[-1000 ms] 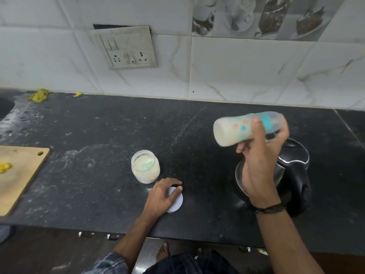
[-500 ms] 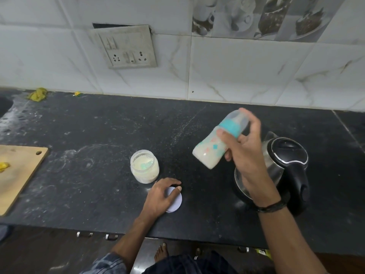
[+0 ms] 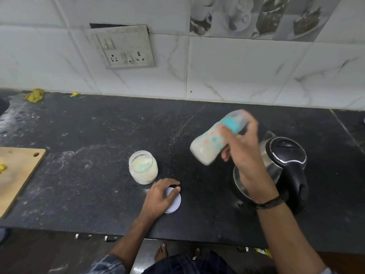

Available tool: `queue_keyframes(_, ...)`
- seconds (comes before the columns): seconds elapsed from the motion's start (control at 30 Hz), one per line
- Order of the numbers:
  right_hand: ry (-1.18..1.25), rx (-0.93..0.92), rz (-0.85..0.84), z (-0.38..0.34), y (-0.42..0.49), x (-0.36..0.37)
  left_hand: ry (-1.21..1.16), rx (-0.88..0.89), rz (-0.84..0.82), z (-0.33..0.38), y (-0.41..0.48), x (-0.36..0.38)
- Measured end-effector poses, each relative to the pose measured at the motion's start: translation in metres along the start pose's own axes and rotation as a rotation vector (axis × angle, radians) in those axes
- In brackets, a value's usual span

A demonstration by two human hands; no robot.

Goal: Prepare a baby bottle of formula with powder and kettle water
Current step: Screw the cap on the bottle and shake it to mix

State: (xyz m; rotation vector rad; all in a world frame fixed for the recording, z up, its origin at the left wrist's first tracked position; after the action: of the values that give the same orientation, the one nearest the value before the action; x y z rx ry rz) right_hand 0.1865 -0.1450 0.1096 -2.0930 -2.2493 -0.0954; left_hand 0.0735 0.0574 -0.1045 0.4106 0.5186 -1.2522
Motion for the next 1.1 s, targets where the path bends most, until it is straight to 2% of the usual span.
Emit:
queue_keyframes(0.03,-0.02,0.001,-0.061,0.002,-0.002,0.003,-0.002,0.005,0.0,0.0,0.0,0.0)
queue_keyframes(0.07,-0.005,-0.014,-0.054,0.0,-0.003,0.003,-0.003,0.006,-0.001,0.001,-0.001,0.0)
queue_keyframes(0.2,0.2,-0.049,0.235,-0.004,-0.002,-0.011,0.007,0.007,0.006,0.004,-0.001,0.0)
queue_keyframes(0.23,0.176,-0.036,0.228,-0.002,0.0,-0.011,0.008,0.008,0.004,0.003,-0.001,0.0)
queue_keyframes(0.3,0.037,0.003,0.066,0.004,-0.001,-0.002,0.005,0.014,0.001,0.002,-0.001,-0.001)
queue_keyframes(0.37,0.034,-0.01,-0.007,0.005,-0.007,0.001,0.002,0.009,-0.007,0.0,-0.001,0.0)
queue_keyframes(0.5,0.227,-0.061,0.249,-0.002,-0.006,-0.016,0.008,-0.009,-0.003,0.001,0.0,0.0)
queue_keyframes(0.53,0.193,-0.043,0.231,-0.001,-0.004,-0.016,0.007,-0.008,-0.004,0.002,0.0,0.0)
queue_keyframes(0.63,-0.013,0.004,-0.046,0.004,-0.007,-0.001,-0.005,-0.004,-0.002,0.002,-0.001,-0.001)
queue_keyframes(0.67,-0.001,-0.007,-0.058,0.004,-0.01,0.0,-0.01,-0.005,-0.004,0.002,-0.002,-0.001)
queue_keyframes(0.8,0.187,-0.022,0.201,0.002,-0.007,-0.012,-0.01,-0.008,0.01,0.005,-0.001,-0.001)
queue_keyframes(0.93,-0.027,0.044,-0.025,0.006,-0.01,0.007,-0.01,0.003,0.003,0.004,-0.002,-0.001)
queue_keyframes(1.1,0.187,-0.036,0.218,-0.01,-0.004,-0.007,-0.01,-0.001,0.005,0.005,-0.001,-0.001)
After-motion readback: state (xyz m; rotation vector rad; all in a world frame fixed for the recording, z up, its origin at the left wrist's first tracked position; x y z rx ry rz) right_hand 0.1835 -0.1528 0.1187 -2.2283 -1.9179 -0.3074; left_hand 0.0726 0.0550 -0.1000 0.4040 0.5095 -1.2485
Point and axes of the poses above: each hand's wrist, its own y-axis towards the middle knuckle, its own x-axis out of the palm, z = x × y, the point moved 5 cm from there along y, towards the middle knuckle, and after that the axes turned 2 degrees about -x, right-handed, at the moved point
